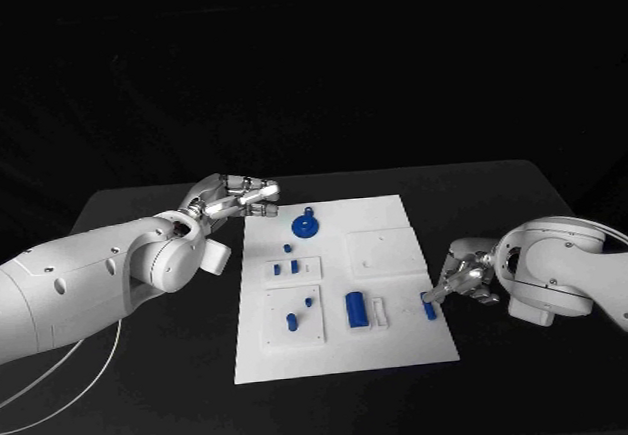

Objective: Assemble the parts on the task board

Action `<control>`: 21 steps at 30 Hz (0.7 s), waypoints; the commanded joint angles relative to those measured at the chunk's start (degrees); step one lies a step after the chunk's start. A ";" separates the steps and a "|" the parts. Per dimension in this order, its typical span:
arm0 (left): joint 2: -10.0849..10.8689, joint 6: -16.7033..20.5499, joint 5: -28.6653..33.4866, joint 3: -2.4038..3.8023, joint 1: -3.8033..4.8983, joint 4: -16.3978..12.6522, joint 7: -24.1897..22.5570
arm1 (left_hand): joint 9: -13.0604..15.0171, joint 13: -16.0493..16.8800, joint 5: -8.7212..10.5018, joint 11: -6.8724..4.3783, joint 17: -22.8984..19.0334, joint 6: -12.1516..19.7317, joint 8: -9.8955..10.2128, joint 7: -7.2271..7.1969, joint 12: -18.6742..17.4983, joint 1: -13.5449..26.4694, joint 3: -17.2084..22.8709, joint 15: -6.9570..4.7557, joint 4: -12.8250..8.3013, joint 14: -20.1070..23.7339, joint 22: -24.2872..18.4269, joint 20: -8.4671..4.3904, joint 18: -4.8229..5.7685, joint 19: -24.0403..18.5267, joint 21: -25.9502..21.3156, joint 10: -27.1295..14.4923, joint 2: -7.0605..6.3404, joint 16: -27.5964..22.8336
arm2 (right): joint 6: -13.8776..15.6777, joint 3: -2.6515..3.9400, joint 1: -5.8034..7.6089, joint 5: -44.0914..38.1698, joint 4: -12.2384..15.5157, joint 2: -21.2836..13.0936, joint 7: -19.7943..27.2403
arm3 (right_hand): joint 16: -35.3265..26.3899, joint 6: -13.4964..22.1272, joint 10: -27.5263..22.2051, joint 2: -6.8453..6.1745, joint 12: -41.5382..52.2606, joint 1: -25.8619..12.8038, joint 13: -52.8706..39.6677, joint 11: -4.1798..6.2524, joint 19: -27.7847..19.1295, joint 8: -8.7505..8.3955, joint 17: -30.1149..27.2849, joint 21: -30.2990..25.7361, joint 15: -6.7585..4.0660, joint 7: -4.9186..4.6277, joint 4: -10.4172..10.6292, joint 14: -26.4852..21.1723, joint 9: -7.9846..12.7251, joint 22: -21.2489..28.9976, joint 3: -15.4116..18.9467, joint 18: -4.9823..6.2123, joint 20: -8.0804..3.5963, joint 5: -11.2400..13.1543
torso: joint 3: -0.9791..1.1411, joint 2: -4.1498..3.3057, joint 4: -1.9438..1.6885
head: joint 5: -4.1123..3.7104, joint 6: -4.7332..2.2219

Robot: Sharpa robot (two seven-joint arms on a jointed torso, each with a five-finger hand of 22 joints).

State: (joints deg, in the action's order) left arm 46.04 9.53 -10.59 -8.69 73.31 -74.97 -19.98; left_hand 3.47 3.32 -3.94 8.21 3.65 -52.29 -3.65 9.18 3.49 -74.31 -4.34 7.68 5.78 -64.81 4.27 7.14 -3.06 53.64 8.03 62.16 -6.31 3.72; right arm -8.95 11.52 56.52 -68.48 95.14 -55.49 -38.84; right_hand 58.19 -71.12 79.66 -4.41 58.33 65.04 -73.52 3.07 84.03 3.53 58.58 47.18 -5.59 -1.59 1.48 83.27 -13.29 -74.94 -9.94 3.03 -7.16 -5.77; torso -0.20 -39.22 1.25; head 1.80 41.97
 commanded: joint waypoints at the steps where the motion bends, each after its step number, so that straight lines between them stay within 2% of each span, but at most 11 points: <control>1: 0.05 -0.17 0.01 0.03 0.00 -0.23 -0.79 | -0.10 0.06 0.10 0.14 0.04 0.27 0.19 0.09 -0.01 0.31 0.00 -0.04 -0.31 -0.24 0.10 -0.24 1.11 0.41 -0.26 0.11 0.20 -0.08 | 0.01 -0.38 -0.17 -2.21 -0.21 0.42 -2.17 | 0.20 0.31 0.24 -0.53 -0.36 0.02 -0.01 -0.30 3.23 0.10 -0.06 -0.13 -0.04 -0.23 0.43 0.10 0.01 -5.41 -0.03 -0.21 0.22 0.37 | 0.00 0.01 0.02 | 0.17 0.13; 9: 0.22 -0.43 0.01 0.03 0.00 -0.29 -0.33 | -0.10 0.06 0.20 0.20 0.04 0.46 0.19 0.21 -0.03 0.41 -0.01 -0.02 -0.17 -0.20 0.11 -0.23 1.06 0.51 -0.28 -0.04 0.11 -0.10 | -0.63 -2.28 -0.26 -5.22 -1.10 1.88 -2.43 | 0.07 0.56 0.02 -1.30 -0.57 0.15 -0.02 -0.42 3.20 0.11 -0.18 -0.28 0.04 -0.37 1.49 0.06 0.02 -5.41 -0.55 -0.19 0.29 1.18 | 0.07 0.00 0.04 | 0.40 0.33; 13: 0.37 -0.51 -0.04 0.03 0.00 -0.34 -0.06 | -0.11 0.07 0.28 0.26 0.04 0.73 0.19 0.28 -0.01 0.29 0.06 0.02 0.28 -0.10 0.11 -0.18 1.01 0.53 -0.34 -0.26 -0.14 -0.09 | -0.70 -3.36 -0.27 -6.96 -1.71 2.78 -2.54 | 0.03 2.07 -0.38 -1.69 -0.34 0.14 -0.37 -0.74 3.17 0.07 -0.17 -0.57 0.21 -0.90 1.63 0.02 0.38 -5.35 -0.98 -0.01 0.43 1.53 | 0.08 0.01 0.03 | 0.61 0.43; 19: 0.57 -0.76 -0.11 0.02 0.01 -0.37 0.30 | -0.11 0.06 0.28 0.30 0.04 0.92 0.20 0.30 -0.01 0.18 0.00 0.04 0.85 -0.07 0.11 -0.16 0.99 0.54 -0.42 -0.36 -0.31 -0.09 | -0.93 -4.75 -0.29 -9.73 -2.19 4.28 -2.61 | -0.06 3.14 -0.79 -2.67 -0.67 1.67 -0.23 -0.99 3.13 0.10 -0.12 -0.82 0.34 -1.32 0.13 -0.04 0.82 -5.33 -1.94 0.17 0.58 1.63 | 0.05 -0.05 0.07 | 0.79 0.54; 20: 0.59 -0.79 -0.13 0.02 0.01 -0.38 0.36 | -0.11 0.06 0.28 0.30 0.04 0.92 0.20 0.30 -0.01 0.18 0.00 0.04 0.85 -0.07 0.11 -0.16 0.99 0.54 -0.42 -0.36 -0.31 -0.09 | -0.89 -4.93 -0.31 -10.14 -2.25 4.51 -2.61 | -0.06 3.26 -0.83 -2.78 -0.69 1.97 -0.21 -1.00 3.14 0.09 -0.10 -0.82 0.34 -1.36 -0.23 -0.04 0.91 -5.34 -2.30 0.18 0.59 1.04 | 0.05 -0.03 0.06 | 0.80 0.55; 21: 0.60 -0.84 -0.15 0.02 0.01 -0.38 0.42 | -0.11 0.06 0.28 0.30 0.04 0.92 0.20 0.30 -0.01 0.18 0.00 0.04 0.85 -0.07 0.11 -0.16 0.99 0.54 -0.42 -0.36 -0.31 -0.09 | -0.82 -5.08 -0.32 -10.51 -2.31 4.74 -2.62 | -0.14 3.42 -0.91 -3.08 -0.77 2.09 -0.14 -1.04 3.11 0.12 -0.12 -0.96 0.37 -1.43 -0.44 -0.05 1.11 -5.32 -3.59 0.21 0.62 1.48 | 0.03 -0.03 0.06 | 0.75 0.52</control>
State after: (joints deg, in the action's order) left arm 46.66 9.43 -10.62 -8.72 73.31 -75.16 -19.60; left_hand 3.43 3.32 -3.94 8.42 3.65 -51.77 -3.65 9.30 3.49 -74.31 -4.31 7.68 6.16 -64.81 4.31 6.94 -3.06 53.85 7.80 61.94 -6.31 3.72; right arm -8.43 7.23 57.09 -75.78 93.27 -51.20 -39.37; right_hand 58.18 -68.92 78.85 -7.41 57.76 66.99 -73.76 2.20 83.84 3.88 58.45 46.35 -5.58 -2.19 1.15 83.27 -49.20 -74.94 -13.40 3.04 -6.93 -4.40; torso -0.14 -39.22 1.30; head 2.52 42.50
